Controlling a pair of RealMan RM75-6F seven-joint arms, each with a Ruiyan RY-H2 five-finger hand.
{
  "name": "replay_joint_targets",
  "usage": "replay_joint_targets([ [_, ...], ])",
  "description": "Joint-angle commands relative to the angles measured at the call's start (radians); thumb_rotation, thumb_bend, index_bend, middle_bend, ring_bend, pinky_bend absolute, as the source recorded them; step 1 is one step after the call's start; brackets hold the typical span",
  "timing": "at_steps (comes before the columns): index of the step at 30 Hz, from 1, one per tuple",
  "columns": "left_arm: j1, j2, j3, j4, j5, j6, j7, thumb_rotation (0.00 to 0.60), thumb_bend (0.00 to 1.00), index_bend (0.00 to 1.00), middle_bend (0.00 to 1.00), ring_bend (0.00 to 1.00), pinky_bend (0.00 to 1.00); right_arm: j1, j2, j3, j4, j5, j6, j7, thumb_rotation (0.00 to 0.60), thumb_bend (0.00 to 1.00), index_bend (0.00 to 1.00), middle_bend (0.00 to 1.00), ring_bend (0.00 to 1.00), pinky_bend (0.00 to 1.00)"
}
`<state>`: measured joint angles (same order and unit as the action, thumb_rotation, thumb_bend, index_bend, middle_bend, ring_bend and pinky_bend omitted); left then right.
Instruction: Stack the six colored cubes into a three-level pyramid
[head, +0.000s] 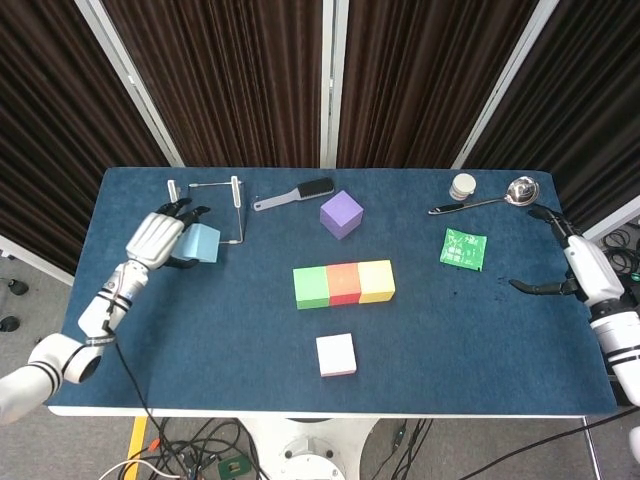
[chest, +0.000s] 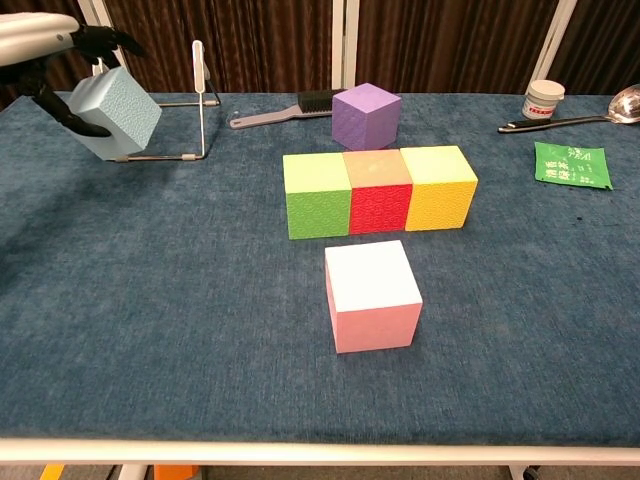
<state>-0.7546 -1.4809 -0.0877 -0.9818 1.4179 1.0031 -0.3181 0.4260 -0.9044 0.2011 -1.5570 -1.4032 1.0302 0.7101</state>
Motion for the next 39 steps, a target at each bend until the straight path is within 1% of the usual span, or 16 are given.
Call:
replay_joint_targets([
  [1, 0.061, 0.201, -0.086, -0.356, -0.257, -0.108, 0.165, 0.6, 0.21, 0.16, 0.46, 0.08, 0.21, -0.003, 0.027, -0.011, -0.05, -0.035, 0.018, -0.022, 0.6, 0.0, 0.0, 0.1, 0.0, 0.0],
  [3, 0.066, 0.256, -0.099, -0.449, -0.349, -0.15, 0.2, 0.6, 0.21, 0.16, 0.46, 0.08, 0.21, -0.004, 0.045, -0.019, -0.082, -0.058, 0.024, -0.046, 0.6, 0.0, 0.0, 0.1, 0.0, 0.0],
  [4, 0.067, 0.275, -0.101, -0.477, -0.381, -0.158, 0.22, 0.6, 0.21, 0.16, 0.46, 0.09, 0.21, -0.004, 0.05, -0.024, -0.096, -0.069, 0.026, -0.062, 0.6, 0.0, 0.0, 0.1, 0.0, 0.0],
  [9, 0.065, 0.323, -0.082, -0.565, -0.506, -0.141, 0.386, 0.6, 0.21, 0.15, 0.46, 0.1, 0.21, -0.001, 0.061, -0.046, -0.168, -0.111, 0.032, -0.146, 0.6, 0.0, 0.0, 0.1, 0.0, 0.0],
  [12, 0.054, 0.353, -0.069, -0.626, -0.613, -0.148, 0.472, 0.6, 0.21, 0.15, 0.46, 0.1, 0.21, 0.008, 0.055, -0.063, -0.205, -0.131, 0.018, -0.206, 0.6, 0.0, 0.0, 0.1, 0.0, 0.0],
  [16, 0.043, 0.383, -0.061, -0.681, -0.704, -0.149, 0.521, 0.6, 0.21, 0.15, 0.46, 0.1, 0.21, 0.021, 0.039, -0.072, -0.234, -0.141, 0.009, -0.279, 0.6, 0.0, 0.0, 0.1, 0.0, 0.0],
  [20, 0.036, 0.41, -0.059, -0.726, -0.771, -0.158, 0.534, 0.6, 0.21, 0.14, 0.46, 0.1, 0.21, 0.042, 0.008, -0.057, -0.229, -0.098, -0.005, -0.349, 0.6, 0.0, 0.0, 0.11, 0.0, 0.0],
  [24, 0.034, 0.429, -0.049, -0.754, -0.791, -0.158, 0.547, 0.6, 0.21, 0.14, 0.46, 0.1, 0.21, 0.097, -0.03, -0.02, -0.189, -0.01, -0.065, -0.434, 0.6, 0.0, 0.0, 0.11, 0.0, 0.0],
  [29, 0.039, 0.444, -0.044, -0.791, -0.804, -0.136, 0.55, 0.6, 0.21, 0.14, 0.46, 0.12, 0.21, 0.211, -0.077, 0.036, -0.096, 0.125, -0.196, -0.528, 0.6, 0.0, 0.0, 0.11, 0.0, 0.0],
  [34, 0.059, 0.452, -0.045, -0.81, -0.789, -0.105, 0.53, 0.6, 0.21, 0.14, 0.46, 0.12, 0.21, 0.338, -0.167, 0.054, 0.039, 0.25, -0.327, -0.663, 0.6, 0.0, 0.0, 0.11, 0.0, 0.0],
  [39, 0.087, 0.455, -0.042, -0.816, -0.744, -0.073, 0.509, 0.6, 0.21, 0.14, 0.46, 0.12, 0.21, 0.455, -0.28, 0.048, 0.191, 0.342, -0.421, -0.785, 0.6, 0.01, 0.0, 0.08, 0.0, 0.0],
])
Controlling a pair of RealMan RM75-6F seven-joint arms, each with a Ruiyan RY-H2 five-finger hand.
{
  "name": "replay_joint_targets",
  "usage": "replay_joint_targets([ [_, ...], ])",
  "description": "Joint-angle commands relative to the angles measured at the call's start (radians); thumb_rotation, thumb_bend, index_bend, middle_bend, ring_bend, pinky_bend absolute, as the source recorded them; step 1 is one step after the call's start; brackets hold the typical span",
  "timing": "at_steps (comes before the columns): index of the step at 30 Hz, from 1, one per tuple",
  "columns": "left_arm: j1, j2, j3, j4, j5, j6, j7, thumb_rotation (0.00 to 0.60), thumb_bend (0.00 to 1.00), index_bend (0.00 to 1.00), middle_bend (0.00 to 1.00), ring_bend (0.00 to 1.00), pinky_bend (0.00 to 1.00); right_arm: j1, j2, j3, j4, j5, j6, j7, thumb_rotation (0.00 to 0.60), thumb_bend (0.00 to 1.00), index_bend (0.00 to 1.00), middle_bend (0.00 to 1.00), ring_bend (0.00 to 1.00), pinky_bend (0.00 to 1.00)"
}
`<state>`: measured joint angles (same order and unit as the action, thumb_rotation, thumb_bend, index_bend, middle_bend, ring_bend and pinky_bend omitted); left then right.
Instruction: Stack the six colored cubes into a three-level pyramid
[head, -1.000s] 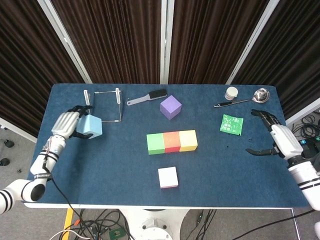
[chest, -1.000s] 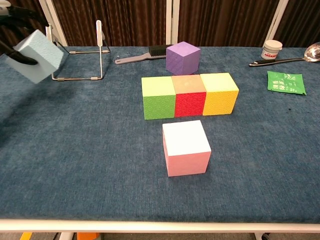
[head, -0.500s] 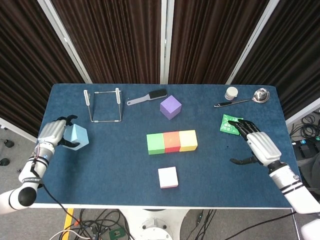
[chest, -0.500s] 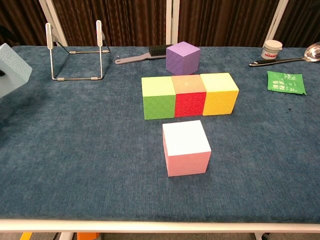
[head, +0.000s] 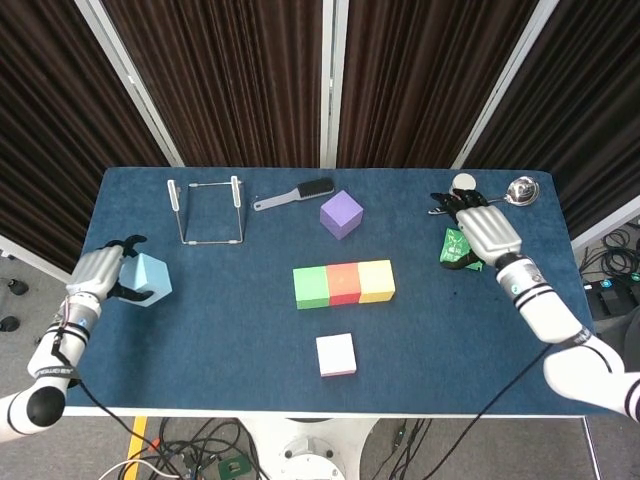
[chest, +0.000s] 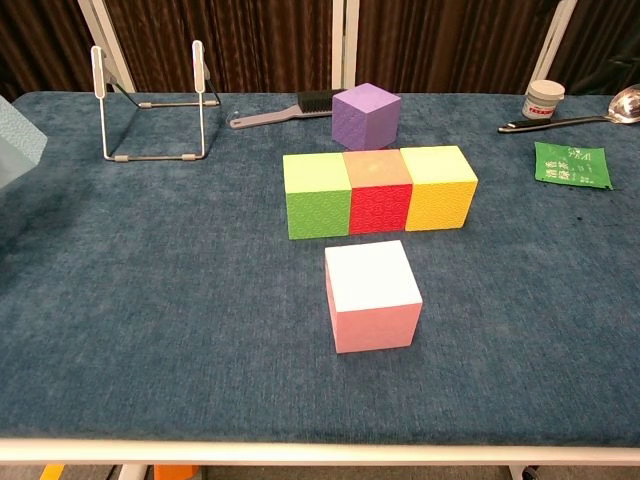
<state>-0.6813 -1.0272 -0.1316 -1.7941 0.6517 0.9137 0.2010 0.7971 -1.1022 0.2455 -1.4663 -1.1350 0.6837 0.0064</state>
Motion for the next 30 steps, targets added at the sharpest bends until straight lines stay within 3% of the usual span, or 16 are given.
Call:
replay_joint_targets([
  [1, 0.02, 0.002, 0.003, -0.005, 0.033, 0.023, -0.013, 0.6, 0.21, 0.14, 0.46, 0.12, 0.21, 0.105, -0.104, 0.003, 0.128, 0.089, -0.091, -0.095, 0.6, 0.01, 0.0, 0.08, 0.0, 0.0],
  [5, 0.044, 0.002, 0.013, -0.007, 0.073, 0.043, -0.025, 0.6, 0.21, 0.14, 0.46, 0.12, 0.21, 0.203, -0.234, -0.009, 0.303, 0.11, -0.15, -0.164, 0.6, 0.02, 0.0, 0.07, 0.0, 0.0],
  [12, 0.065, -0.008, 0.009, 0.04, 0.088, 0.033, -0.059, 0.6, 0.21, 0.14, 0.46, 0.12, 0.21, 0.319, -0.396, -0.013, 0.532, 0.07, -0.241, -0.162, 0.6, 0.03, 0.0, 0.04, 0.0, 0.0],
  [30, 0.076, -0.03, 0.002, 0.117, 0.089, -0.011, -0.076, 0.6, 0.21, 0.14, 0.46, 0.12, 0.21, 0.484, -0.675, -0.03, 0.922, -0.155, -0.349, 0.092, 0.6, 0.05, 0.0, 0.01, 0.0, 0.0],
])
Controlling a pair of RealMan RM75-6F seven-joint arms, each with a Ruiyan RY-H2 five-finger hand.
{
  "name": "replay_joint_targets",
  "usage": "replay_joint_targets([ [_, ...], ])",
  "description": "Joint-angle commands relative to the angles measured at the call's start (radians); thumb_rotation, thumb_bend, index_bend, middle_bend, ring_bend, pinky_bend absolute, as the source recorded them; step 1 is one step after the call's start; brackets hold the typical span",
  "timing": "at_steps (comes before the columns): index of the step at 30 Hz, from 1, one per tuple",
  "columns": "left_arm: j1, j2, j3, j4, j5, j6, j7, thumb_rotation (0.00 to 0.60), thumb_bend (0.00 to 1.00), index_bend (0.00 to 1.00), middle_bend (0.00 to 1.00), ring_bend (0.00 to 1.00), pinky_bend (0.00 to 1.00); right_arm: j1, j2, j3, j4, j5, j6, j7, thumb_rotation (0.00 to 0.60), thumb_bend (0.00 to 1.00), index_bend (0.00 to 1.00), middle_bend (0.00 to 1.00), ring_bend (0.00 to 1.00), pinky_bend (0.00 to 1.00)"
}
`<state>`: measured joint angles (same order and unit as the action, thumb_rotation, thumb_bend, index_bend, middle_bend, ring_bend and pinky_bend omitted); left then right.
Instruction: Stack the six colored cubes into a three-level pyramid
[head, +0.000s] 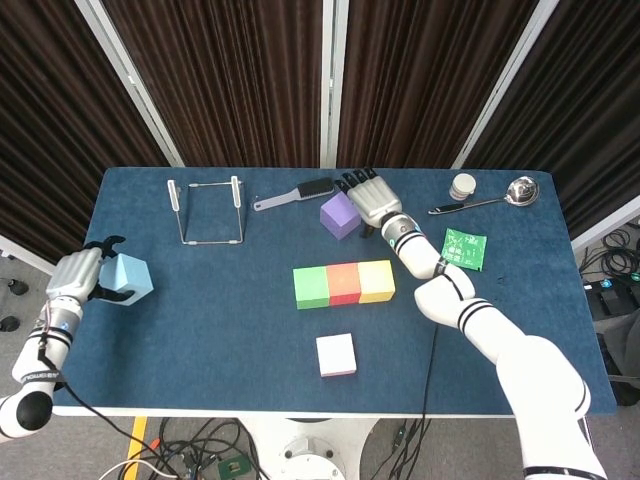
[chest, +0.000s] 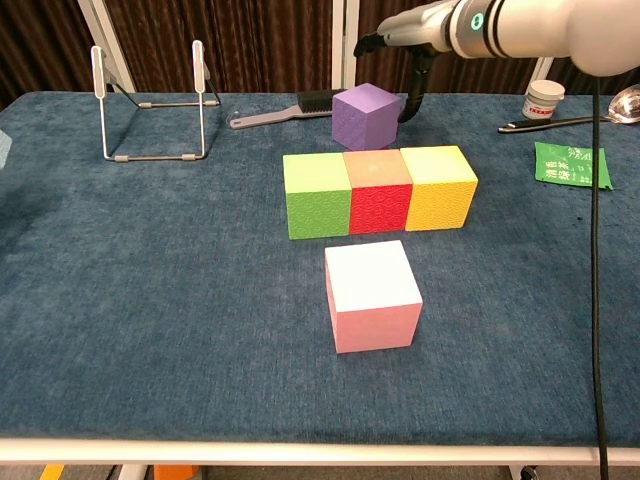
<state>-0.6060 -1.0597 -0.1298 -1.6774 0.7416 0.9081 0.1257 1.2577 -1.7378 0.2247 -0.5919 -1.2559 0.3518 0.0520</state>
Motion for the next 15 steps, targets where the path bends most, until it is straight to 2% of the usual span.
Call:
replay_joint_targets([
  [1, 0.001, 0.003, 0.0, 0.002, 0.0, -0.007, 0.0, 0.6, 0.21, 0.14, 0.46, 0.12, 0.21, 0.031, -0.055, -0.013, 0.071, -0.047, -0.023, 0.067, 0.6, 0.06, 0.0, 0.01, 0.0, 0.0],
  [9, 0.006, 0.006, -0.001, 0.011, -0.004, -0.014, 0.001, 0.6, 0.21, 0.14, 0.46, 0.12, 0.21, 0.07, -0.127, -0.048, 0.191, -0.122, -0.044, 0.19, 0.6, 0.09, 0.0, 0.03, 0.0, 0.0],
  [15, 0.011, 0.001, -0.007, 0.022, -0.001, -0.015, -0.01, 0.6, 0.21, 0.14, 0.46, 0.12, 0.21, 0.086, -0.164, -0.081, 0.248, -0.166, -0.066, 0.251, 0.6, 0.1, 0.0, 0.09, 0.0, 0.0],
])
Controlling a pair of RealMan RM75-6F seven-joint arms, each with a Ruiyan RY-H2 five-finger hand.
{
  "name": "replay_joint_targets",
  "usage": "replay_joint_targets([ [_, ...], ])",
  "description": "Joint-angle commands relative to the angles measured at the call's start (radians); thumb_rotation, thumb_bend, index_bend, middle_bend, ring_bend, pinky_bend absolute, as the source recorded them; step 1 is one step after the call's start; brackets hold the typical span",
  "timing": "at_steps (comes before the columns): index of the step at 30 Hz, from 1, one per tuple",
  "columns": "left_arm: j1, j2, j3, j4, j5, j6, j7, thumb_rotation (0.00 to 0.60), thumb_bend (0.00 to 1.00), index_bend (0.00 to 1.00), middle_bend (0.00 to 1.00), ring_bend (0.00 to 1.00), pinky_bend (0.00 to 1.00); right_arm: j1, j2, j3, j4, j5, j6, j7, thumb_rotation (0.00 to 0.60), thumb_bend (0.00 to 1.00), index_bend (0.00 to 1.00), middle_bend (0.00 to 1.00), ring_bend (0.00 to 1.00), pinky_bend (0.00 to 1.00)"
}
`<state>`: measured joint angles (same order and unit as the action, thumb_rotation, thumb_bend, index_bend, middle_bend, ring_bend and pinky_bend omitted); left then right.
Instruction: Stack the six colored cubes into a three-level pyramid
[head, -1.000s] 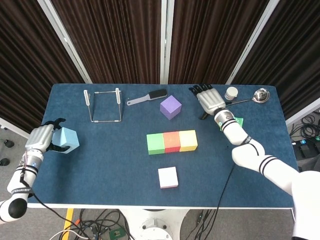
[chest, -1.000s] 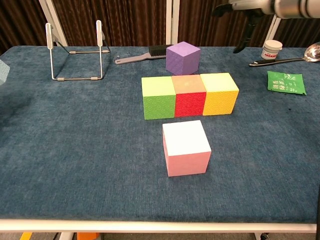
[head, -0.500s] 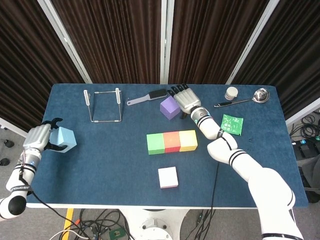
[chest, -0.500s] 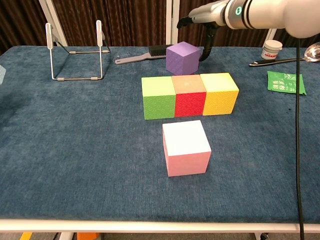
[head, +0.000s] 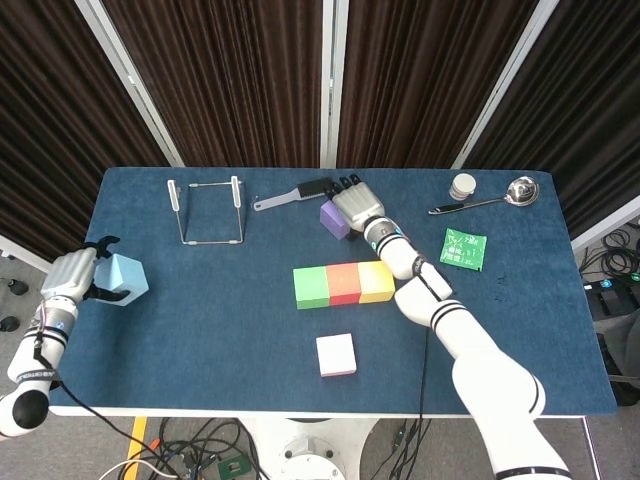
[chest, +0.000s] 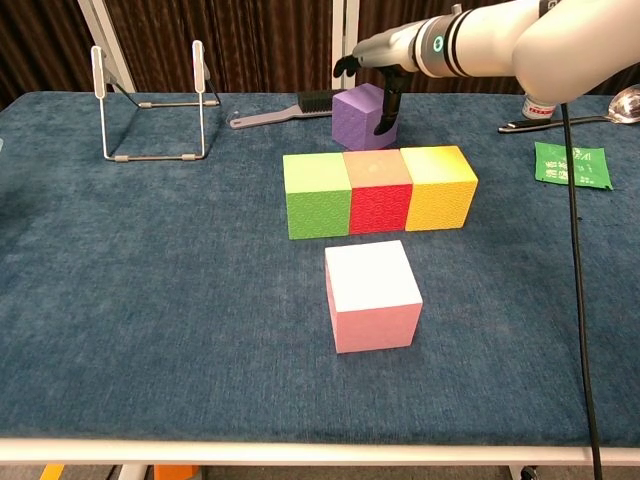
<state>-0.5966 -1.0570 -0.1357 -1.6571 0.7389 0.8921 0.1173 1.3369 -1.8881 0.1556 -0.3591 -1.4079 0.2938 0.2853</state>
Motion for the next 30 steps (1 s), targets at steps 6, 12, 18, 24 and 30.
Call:
replay_joint_targets([
  [6, 0.005, -0.007, -0.004, 0.017, 0.005, -0.006, -0.01, 0.6, 0.21, 0.14, 0.46, 0.12, 0.21, 0.015, -0.046, -0.034, 0.066, -0.042, 0.001, 0.057, 0.6, 0.13, 0.0, 0.22, 0.0, 0.0],
  [12, 0.007, -0.008, -0.008, 0.016, 0.017, -0.003, -0.01, 0.6, 0.21, 0.14, 0.46, 0.12, 0.21, 0.014, -0.059, -0.046, 0.1, -0.058, 0.03, 0.073, 0.6, 0.21, 0.0, 0.35, 0.0, 0.0],
  [18, 0.012, -0.011, -0.009, 0.018, 0.016, -0.004, -0.014, 0.6, 0.21, 0.14, 0.46, 0.12, 0.21, 0.009, -0.058, -0.045, 0.109, -0.058, 0.065, 0.079, 0.6, 0.25, 0.0, 0.43, 0.0, 0.0],
  [24, 0.011, -0.008, -0.015, 0.017, 0.021, -0.011, -0.02, 0.6, 0.21, 0.14, 0.46, 0.12, 0.21, 0.005, 0.024, -0.023, 0.039, -0.043, 0.118, 0.066, 0.6, 0.24, 0.0, 0.43, 0.0, 0.0],
  [30, 0.008, 0.012, -0.021, -0.02, 0.038, 0.015, 0.004, 0.6, 0.21, 0.14, 0.46, 0.12, 0.21, -0.047, 0.285, 0.039, -0.31, 0.028, 0.197, -0.093, 0.6, 0.23, 0.0, 0.43, 0.0, 0.0],
])
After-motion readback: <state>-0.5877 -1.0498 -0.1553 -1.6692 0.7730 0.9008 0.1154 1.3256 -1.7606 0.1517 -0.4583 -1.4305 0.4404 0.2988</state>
